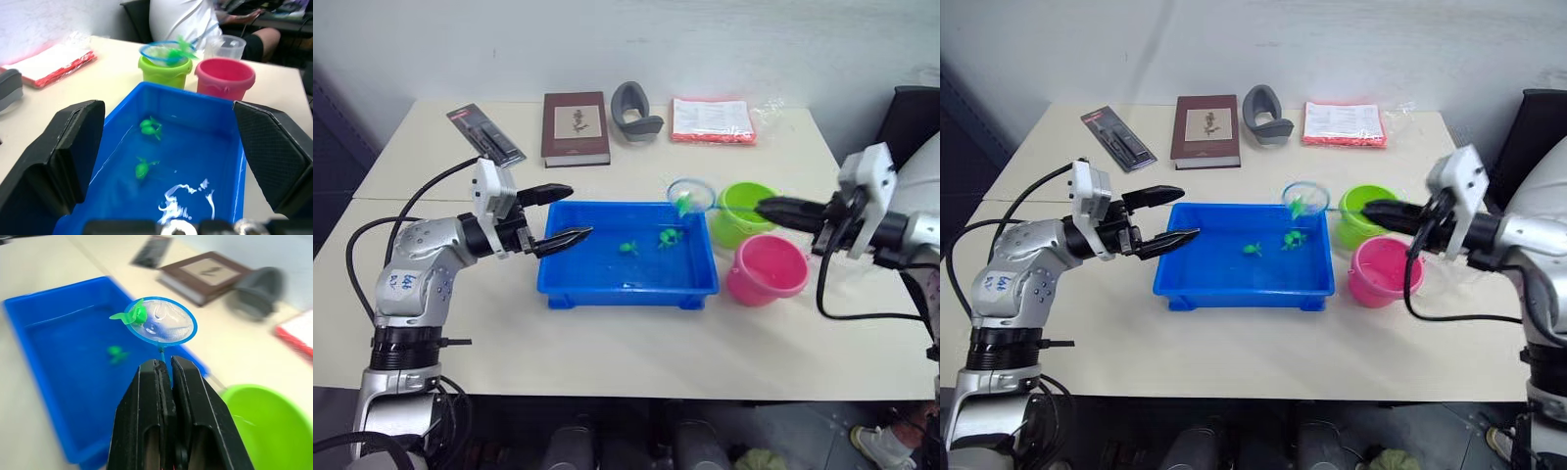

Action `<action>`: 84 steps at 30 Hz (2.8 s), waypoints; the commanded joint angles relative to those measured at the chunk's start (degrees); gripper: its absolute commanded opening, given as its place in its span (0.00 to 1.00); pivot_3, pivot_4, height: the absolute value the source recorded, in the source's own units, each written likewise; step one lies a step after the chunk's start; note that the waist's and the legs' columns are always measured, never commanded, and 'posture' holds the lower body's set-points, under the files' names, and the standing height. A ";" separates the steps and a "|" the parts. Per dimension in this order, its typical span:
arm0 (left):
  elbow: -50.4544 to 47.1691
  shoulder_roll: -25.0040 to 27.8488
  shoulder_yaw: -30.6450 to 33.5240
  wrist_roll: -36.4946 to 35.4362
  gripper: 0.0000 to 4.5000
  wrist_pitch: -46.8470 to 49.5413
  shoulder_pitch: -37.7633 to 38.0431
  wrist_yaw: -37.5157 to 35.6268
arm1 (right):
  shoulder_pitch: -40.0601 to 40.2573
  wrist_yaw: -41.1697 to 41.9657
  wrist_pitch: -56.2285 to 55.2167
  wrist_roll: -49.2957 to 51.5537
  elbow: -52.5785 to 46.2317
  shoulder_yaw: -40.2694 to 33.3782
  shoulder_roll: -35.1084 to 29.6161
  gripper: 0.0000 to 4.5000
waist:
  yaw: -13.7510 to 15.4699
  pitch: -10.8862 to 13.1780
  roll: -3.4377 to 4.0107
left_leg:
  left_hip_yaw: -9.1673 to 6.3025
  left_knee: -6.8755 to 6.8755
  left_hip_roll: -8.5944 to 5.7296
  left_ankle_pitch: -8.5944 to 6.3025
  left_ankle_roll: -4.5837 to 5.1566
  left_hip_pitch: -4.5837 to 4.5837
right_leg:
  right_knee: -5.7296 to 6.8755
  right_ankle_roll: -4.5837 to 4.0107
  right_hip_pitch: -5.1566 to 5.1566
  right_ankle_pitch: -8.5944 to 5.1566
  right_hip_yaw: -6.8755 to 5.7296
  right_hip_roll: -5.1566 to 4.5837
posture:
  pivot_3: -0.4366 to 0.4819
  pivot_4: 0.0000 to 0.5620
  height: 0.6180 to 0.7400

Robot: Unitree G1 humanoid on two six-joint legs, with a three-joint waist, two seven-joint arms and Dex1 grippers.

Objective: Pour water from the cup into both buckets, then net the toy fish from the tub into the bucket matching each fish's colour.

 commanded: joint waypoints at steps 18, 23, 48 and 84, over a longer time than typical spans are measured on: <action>-1.51 1.21 1.07 -0.95 1.00 0.45 2.10 0.44 | 3.84 -16.00 -44.79 -31.60 18.05 4.35 -3.53 0.00 | -0.10 0.00 0.00 | 0.11 -0.01 -0.02 0.04 -0.02 0.00 | 0.01 0.03 -0.01 0.02 0.06 0.04 | 0.48 0.27 1.00; -1.12 1.27 0.72 -0.37 1.00 -0.22 2.54 0.28 | 4.16 -22.52 -58.81 -42.13 22.18 6.86 -7.79 0.00 | -0.13 0.00 0.01 | 0.12 -0.02 -0.02 0.05 -0.04 0.03 | -0.03 0.03 -0.01 0.01 0.08 0.05 | 0.48 0.27 1.00; -0.42 2.62 2.74 0.26 1.00 -2.17 6.10 0.80 | 13.02 -20.49 -31.80 2.13 -3.63 6.67 -9.75 0.00 | -0.09 0.01 0.05 | 0.11 -0.01 0.18 0.22 -0.25 0.18 | 0.06 0.01 0.07 0.00 0.16 0.18 | 0.48 0.27 1.00; -2.20 3.54 3.51 0.24 1.00 -2.10 8.60 1.64 | 9.40 -37.57 16.41 4.35 -22.76 15.81 10.53 0.00 | 0.01 -0.01 0.00 | -0.03 -0.05 0.01 0.01 0.06 0.03 | -0.10 -0.01 0.03 0.00 0.05 -0.04 | 0.48 0.27 1.00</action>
